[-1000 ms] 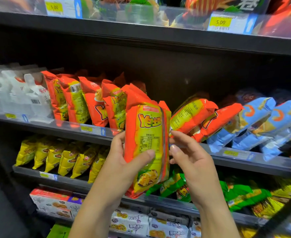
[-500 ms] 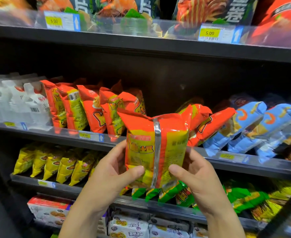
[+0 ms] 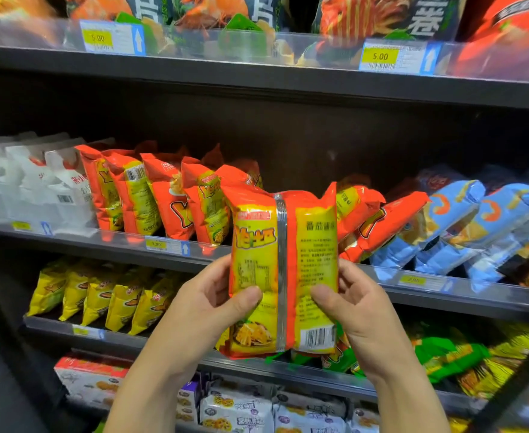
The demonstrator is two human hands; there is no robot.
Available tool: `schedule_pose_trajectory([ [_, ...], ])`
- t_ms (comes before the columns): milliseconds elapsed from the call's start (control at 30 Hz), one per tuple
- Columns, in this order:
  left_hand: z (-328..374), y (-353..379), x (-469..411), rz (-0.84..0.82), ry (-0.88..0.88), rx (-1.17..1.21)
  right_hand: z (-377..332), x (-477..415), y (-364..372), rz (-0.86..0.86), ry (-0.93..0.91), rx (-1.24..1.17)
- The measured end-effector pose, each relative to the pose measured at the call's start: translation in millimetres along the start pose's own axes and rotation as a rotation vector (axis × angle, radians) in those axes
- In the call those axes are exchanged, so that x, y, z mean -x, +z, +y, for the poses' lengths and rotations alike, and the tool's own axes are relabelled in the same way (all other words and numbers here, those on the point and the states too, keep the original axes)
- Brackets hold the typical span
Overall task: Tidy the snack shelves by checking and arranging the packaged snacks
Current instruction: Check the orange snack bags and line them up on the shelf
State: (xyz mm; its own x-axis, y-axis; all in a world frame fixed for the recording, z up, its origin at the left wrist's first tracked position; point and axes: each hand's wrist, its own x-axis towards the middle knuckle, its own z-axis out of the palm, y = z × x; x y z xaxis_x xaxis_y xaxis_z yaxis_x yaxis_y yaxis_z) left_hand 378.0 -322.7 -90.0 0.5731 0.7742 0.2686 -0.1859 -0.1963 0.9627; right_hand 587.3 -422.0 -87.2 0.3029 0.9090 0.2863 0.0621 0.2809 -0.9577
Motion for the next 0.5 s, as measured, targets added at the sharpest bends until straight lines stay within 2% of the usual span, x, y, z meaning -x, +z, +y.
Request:
schedule_pose_trajectory([
  [167,6.7,11.8,-1.3,0.037,-0.124,0.101,-2.3,-1.8,9.3,0.074,0.144,-0.122],
  [367,6.1,15.5,0.7,0.043,-0.211,0.100,-7.6,1.6,14.9,0.120,0.290,-0.168],
  [500,4.8,17.9,1.2,0.071,-0.189,0.133,-12.1,4.4,15.3,0.074,0.313,-0.257],
])
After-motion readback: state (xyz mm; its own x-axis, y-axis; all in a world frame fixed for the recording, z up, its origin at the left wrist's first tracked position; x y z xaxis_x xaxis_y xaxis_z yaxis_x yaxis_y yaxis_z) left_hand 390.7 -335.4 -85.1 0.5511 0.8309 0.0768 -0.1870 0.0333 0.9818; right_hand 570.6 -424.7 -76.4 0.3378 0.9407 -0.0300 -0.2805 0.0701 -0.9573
